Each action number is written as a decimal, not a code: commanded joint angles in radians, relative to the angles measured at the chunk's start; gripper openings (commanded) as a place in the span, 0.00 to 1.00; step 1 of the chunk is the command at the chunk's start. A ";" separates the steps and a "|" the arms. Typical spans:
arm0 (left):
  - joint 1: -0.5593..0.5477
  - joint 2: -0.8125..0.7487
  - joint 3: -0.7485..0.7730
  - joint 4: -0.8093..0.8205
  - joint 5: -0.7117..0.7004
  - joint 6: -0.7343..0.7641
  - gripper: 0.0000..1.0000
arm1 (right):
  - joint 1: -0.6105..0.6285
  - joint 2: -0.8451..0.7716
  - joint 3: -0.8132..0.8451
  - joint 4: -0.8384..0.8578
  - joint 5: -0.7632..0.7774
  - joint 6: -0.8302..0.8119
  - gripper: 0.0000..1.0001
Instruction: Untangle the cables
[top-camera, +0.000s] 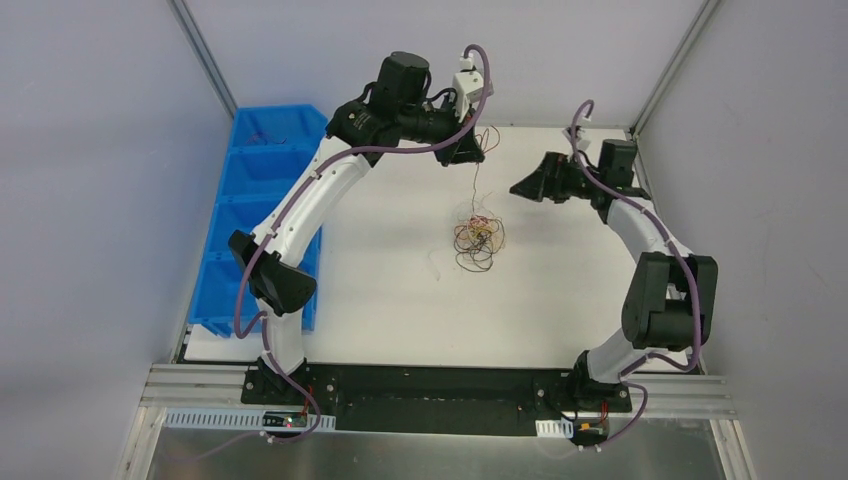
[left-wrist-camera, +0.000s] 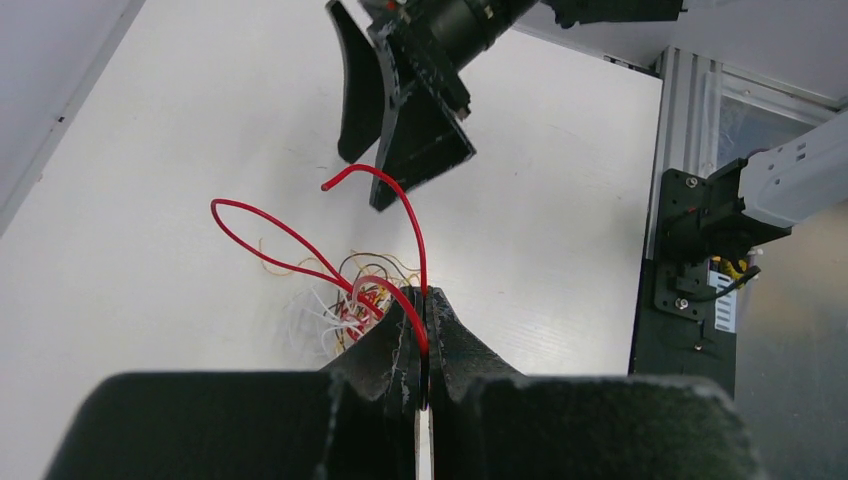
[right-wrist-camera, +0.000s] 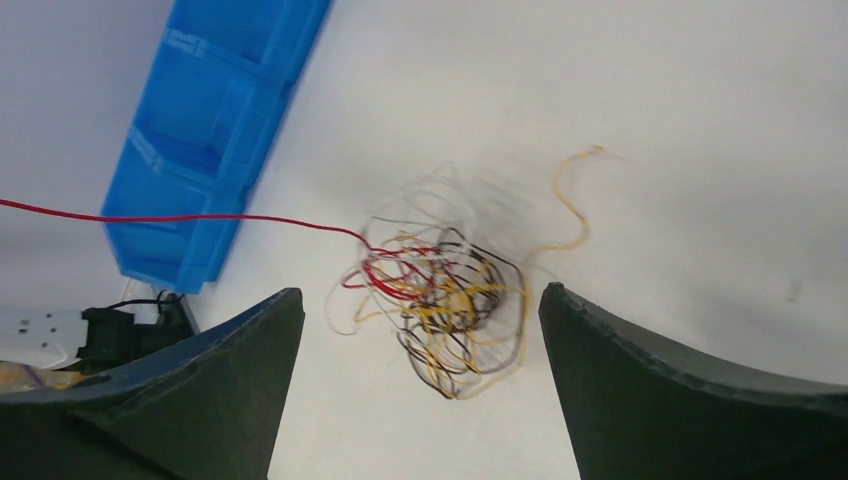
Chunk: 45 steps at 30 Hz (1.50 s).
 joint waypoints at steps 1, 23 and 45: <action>-0.010 -0.011 0.032 0.013 0.008 0.013 0.00 | -0.051 -0.047 0.005 -0.008 -0.071 -0.142 0.92; 0.229 -0.038 -0.169 0.164 -0.142 -0.210 0.00 | 0.188 0.326 0.247 -0.416 -0.044 -0.164 0.00; 0.084 -0.114 -0.581 0.267 0.056 0.052 0.58 | 0.161 0.232 0.280 -0.177 -0.214 0.447 0.00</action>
